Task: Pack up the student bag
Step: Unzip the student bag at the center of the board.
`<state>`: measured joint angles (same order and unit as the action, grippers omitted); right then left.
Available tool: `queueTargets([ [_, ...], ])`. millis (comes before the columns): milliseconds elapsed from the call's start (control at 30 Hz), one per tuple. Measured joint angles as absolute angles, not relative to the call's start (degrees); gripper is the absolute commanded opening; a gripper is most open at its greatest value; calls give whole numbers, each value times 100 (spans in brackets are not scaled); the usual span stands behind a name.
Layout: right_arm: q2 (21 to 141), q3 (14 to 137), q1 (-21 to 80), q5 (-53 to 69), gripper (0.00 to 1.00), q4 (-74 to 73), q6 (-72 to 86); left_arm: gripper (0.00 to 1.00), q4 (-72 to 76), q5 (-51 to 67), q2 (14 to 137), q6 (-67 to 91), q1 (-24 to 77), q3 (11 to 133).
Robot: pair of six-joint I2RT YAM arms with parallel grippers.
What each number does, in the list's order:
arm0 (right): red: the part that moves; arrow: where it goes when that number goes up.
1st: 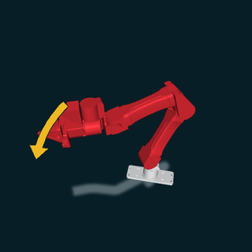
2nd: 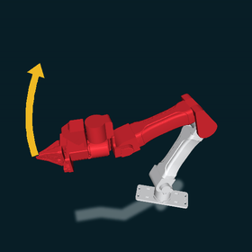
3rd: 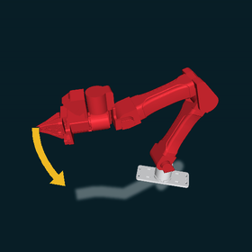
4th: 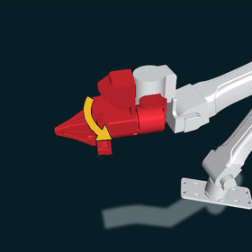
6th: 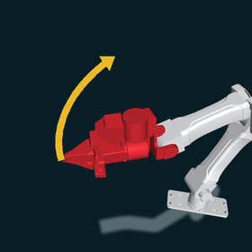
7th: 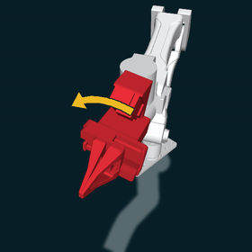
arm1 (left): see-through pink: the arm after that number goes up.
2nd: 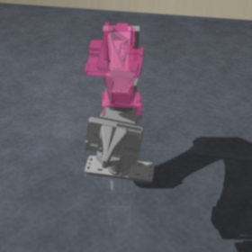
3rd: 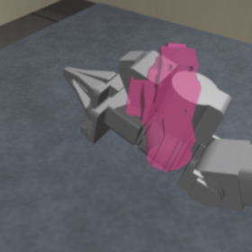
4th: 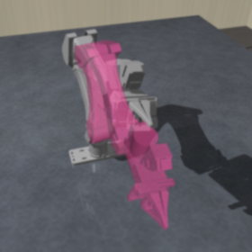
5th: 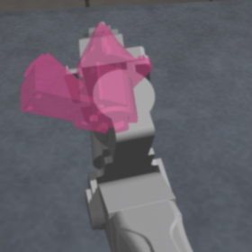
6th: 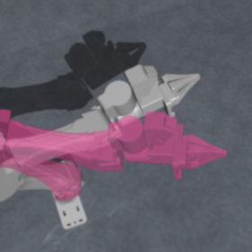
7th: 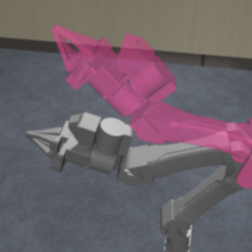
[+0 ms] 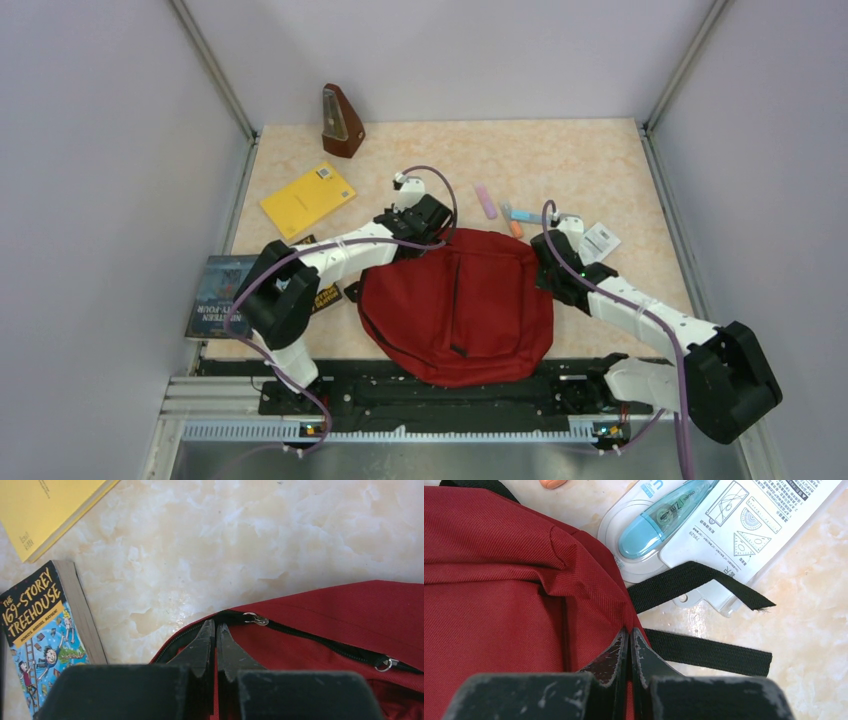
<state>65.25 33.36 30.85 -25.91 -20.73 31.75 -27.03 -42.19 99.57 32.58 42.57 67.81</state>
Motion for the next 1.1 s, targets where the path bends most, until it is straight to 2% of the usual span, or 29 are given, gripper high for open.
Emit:
queueTargets([
  [567,6525,3336,3085,-2628,0,-2060,3280,0,-3022,-4753,9454,3387,4235,6449],
  [1100,6512,3336,3085,-2628,0,-2060,3332,0,-3365,-4770,8626,3889,4171,5553],
])
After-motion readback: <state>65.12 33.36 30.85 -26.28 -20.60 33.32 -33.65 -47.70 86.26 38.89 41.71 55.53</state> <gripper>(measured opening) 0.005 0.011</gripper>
